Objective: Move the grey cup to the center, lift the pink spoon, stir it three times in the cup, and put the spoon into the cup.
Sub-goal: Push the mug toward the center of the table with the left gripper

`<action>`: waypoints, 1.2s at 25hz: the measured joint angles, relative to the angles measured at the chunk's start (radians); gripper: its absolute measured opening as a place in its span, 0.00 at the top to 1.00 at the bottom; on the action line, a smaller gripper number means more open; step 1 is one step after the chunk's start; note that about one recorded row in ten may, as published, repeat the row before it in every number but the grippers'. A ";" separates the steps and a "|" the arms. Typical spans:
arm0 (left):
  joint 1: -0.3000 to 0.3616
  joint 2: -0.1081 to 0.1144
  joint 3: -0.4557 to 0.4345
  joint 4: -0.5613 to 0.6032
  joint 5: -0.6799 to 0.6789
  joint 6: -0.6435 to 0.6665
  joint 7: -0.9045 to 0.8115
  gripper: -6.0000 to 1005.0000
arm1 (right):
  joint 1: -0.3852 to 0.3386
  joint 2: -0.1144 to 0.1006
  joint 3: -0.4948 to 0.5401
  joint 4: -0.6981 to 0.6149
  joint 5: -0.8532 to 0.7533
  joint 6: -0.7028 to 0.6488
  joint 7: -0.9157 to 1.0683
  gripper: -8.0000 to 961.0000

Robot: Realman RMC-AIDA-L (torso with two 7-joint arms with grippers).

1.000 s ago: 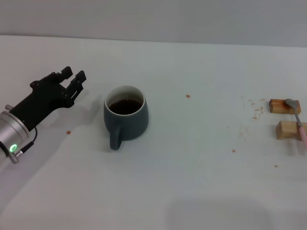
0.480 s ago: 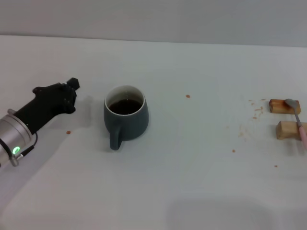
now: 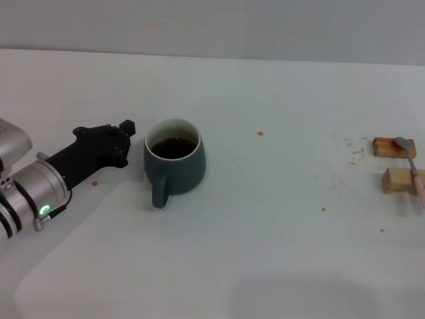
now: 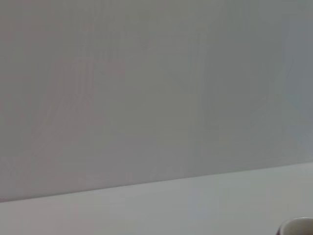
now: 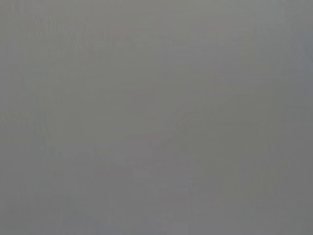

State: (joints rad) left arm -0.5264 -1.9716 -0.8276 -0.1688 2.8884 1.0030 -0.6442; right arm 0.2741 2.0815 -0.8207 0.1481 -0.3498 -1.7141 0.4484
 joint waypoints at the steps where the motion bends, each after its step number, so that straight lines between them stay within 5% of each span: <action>1: -0.003 0.000 0.006 0.000 0.000 -0.001 0.000 1.00 | -0.001 0.000 0.000 0.000 0.000 0.000 0.000 0.36; 20: -0.057 -0.025 0.092 0.002 0.000 -0.054 -0.010 0.99 | -0.002 -0.002 0.000 -0.012 0.000 0.025 0.000 0.36; 30: -0.092 -0.069 0.145 0.001 0.000 -0.055 -0.023 0.99 | -0.009 -0.002 0.000 -0.012 0.000 0.025 0.000 0.36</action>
State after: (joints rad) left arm -0.6188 -2.0409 -0.6821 -0.1677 2.8883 0.9481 -0.6668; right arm 0.2653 2.0791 -0.8207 0.1365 -0.3497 -1.6888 0.4483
